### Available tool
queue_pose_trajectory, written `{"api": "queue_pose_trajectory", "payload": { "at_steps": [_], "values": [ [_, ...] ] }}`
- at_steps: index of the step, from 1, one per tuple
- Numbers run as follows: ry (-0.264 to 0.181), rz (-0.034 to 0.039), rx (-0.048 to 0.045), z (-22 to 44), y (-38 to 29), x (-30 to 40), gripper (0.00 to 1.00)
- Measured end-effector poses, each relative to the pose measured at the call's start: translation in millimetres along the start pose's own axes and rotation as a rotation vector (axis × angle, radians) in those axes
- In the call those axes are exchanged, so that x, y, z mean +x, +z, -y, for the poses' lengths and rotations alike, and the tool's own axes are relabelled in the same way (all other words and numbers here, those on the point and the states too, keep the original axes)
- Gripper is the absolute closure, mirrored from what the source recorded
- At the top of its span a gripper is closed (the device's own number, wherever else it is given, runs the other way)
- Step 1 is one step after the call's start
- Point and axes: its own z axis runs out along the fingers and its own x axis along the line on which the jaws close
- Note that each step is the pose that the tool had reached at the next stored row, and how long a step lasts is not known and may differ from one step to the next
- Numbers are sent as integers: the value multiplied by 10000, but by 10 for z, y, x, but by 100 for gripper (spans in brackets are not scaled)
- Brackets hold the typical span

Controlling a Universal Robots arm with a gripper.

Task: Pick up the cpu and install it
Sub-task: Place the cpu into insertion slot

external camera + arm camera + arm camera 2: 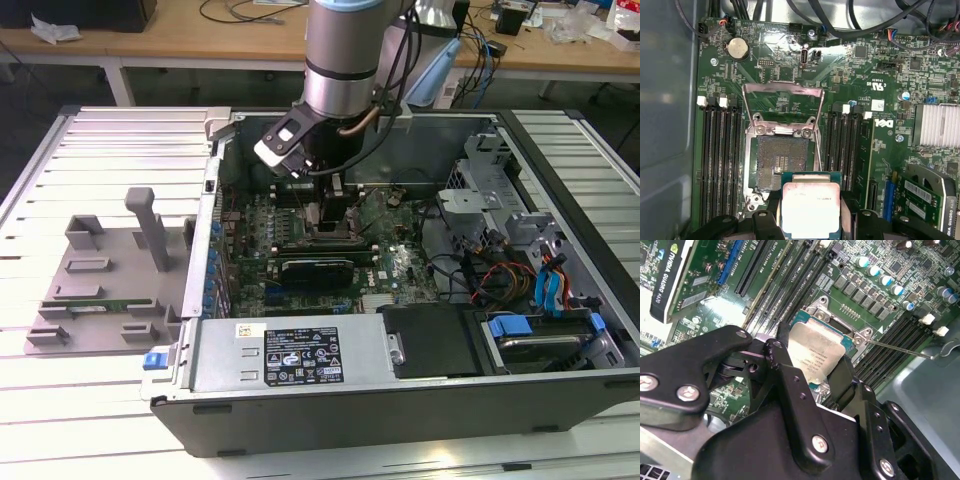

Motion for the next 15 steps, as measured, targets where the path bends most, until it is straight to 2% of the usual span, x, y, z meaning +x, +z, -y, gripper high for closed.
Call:
{"api": "queue_pose_trajectory", "payload": {
  "at_steps": [6,10,15],
  "values": [
    [-2,0,1,-11,37,32,45],
    [0,0,0,-47,107,73,45],
    [-3,-65,-4,-60,146,87,45]
  ]
}}
